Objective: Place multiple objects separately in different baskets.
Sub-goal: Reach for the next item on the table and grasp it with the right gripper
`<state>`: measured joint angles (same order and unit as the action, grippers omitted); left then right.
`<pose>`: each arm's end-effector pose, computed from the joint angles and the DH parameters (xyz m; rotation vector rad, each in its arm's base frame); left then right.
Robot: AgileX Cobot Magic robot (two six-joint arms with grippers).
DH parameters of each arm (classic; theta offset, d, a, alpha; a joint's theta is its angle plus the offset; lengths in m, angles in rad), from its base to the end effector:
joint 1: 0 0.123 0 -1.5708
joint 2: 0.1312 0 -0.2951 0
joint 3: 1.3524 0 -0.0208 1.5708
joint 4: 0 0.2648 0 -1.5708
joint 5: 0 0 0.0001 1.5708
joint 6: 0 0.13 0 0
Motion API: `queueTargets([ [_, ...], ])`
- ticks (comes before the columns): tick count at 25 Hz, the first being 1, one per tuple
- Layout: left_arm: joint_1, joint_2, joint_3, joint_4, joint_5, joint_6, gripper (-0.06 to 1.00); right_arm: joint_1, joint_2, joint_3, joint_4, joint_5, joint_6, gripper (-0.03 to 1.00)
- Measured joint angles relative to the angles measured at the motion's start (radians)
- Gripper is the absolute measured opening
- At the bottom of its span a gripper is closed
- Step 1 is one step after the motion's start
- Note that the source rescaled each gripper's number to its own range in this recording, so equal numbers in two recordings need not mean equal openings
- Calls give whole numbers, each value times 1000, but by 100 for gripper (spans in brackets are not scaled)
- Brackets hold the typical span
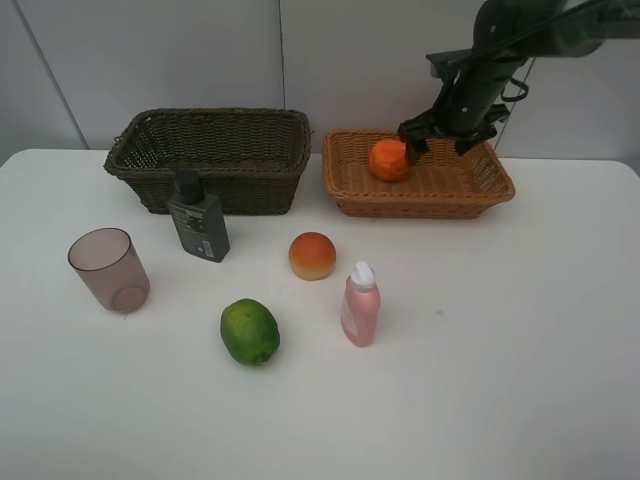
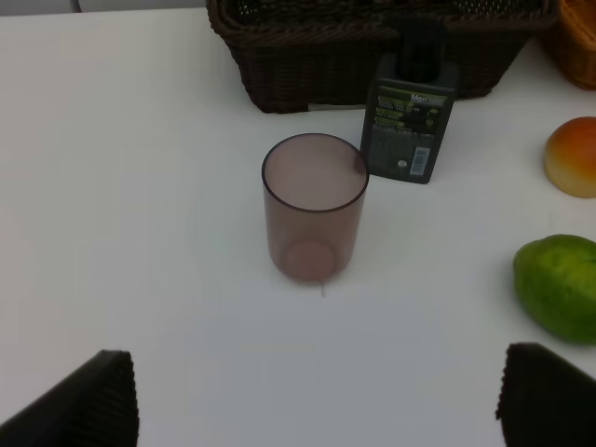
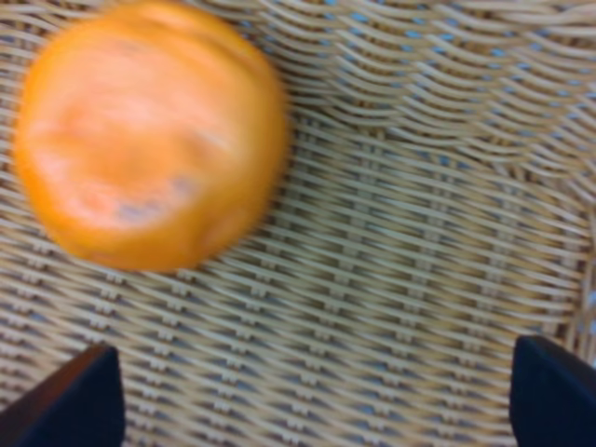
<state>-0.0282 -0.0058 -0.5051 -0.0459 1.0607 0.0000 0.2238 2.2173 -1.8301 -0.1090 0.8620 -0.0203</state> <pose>0.0304 -0.0061 0.2682 0.0311 2.0331 -0.0726 0.5074 0.1045 0.1561 -0.4044 2.6945 -0.0748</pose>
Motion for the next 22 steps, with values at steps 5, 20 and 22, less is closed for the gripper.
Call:
queueTargets([
  [5,0,0,0,0,0,0,100,0,-69,0,4,56,-3,85],
  [20,0,0,0,0,0,0,100,-3,-371,0,27,296,-51,85],
  [22,0,0,0,0,0,0,100,-3,-414,16,26,332,-51,85],
])
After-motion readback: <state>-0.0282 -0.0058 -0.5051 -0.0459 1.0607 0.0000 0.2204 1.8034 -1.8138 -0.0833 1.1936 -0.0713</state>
